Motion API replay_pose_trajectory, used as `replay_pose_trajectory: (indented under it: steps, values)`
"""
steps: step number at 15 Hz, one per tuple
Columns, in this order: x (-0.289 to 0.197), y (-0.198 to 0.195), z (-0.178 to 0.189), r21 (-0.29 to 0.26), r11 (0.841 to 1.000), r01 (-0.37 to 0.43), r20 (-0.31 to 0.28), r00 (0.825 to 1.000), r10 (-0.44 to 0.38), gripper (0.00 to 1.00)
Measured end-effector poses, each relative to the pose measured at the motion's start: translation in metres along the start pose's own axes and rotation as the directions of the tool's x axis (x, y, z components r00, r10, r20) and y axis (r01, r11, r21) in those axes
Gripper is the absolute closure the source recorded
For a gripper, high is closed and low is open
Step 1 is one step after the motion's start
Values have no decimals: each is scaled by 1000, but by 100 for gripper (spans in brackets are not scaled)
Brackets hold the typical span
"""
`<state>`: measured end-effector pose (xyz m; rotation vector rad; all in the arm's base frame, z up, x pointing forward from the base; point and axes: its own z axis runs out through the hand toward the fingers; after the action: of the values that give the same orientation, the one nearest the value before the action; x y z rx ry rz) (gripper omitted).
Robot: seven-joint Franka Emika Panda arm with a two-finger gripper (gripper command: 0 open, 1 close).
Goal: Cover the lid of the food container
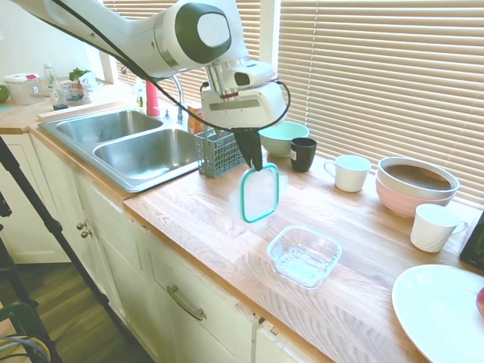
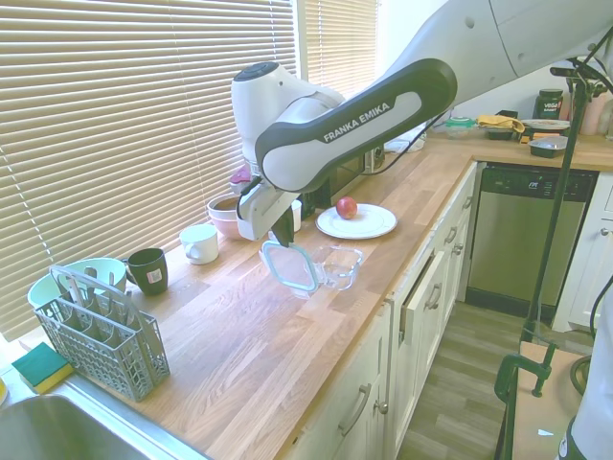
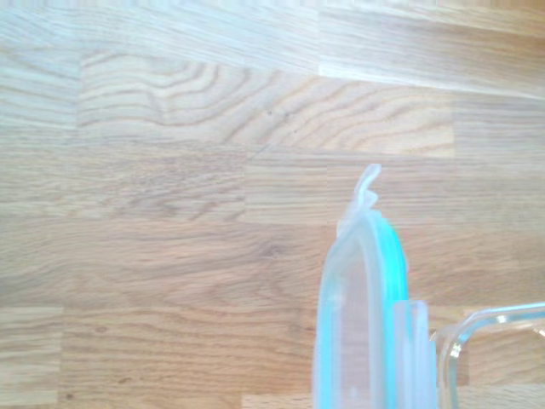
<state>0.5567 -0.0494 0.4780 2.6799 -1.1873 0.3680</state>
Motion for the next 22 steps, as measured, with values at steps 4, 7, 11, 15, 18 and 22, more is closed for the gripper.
replay_pose_trajectory:
  steps: [4,7,11,15,18,22]
  values:
    - [10,12,-8,26,1000,13,-3,1000,-13,100]
    - [13,20,-17,43,999,30,-6,1000,-30,100]
    - [18,38,-20,55,997,49,3,999,-49,100]
    - [19,42,-22,67,995,69,10,997,-70,100]
    - [20,44,-23,69,995,76,9,997,-77,100]
    - [25,51,-24,85,994,74,21,997,-76,100]
